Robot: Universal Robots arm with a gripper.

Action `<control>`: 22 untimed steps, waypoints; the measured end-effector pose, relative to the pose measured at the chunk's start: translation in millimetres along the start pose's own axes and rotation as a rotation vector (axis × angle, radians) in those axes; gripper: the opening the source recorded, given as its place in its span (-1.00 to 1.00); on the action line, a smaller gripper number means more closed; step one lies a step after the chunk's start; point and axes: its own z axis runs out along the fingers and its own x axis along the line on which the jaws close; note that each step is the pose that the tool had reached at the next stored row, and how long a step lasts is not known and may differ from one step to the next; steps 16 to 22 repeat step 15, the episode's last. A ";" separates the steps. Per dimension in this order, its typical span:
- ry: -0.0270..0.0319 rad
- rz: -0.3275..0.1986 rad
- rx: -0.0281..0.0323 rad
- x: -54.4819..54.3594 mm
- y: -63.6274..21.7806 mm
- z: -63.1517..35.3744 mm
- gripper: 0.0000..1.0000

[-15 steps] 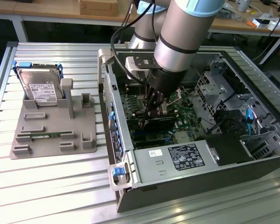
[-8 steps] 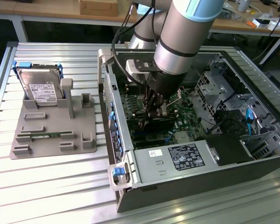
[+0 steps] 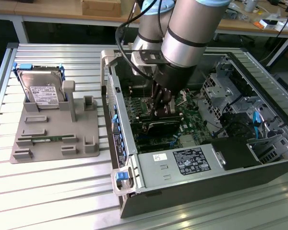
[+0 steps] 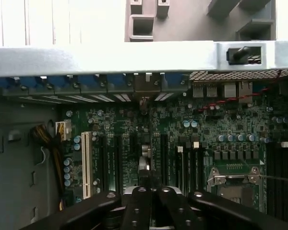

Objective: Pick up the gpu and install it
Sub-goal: 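Press down on the gpu until it lock into place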

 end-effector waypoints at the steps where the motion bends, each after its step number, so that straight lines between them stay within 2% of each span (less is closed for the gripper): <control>1: -0.0001 0.000 0.0001 0.0 0.1 -2.7 -0.79; 3: -0.0001 0.000 0.0001 0.0 -1.7 -5.0 -0.79; 4: -0.0003 0.000 0.0000 -0.2 -6.9 -5.4 -0.79; 5: 0.0001 0.000 -0.0009 -0.4 -17.8 -6.3 -0.79; 7: -0.0001 0.000 -0.0009 -0.6 -26.7 -15.5 -0.79; 9: 0.0000 0.000 -0.0010 -0.8 -27.8 -26.3 -0.79; 22: 0.0001 0.000 -0.0010 -0.8 -27.8 -26.8 -0.79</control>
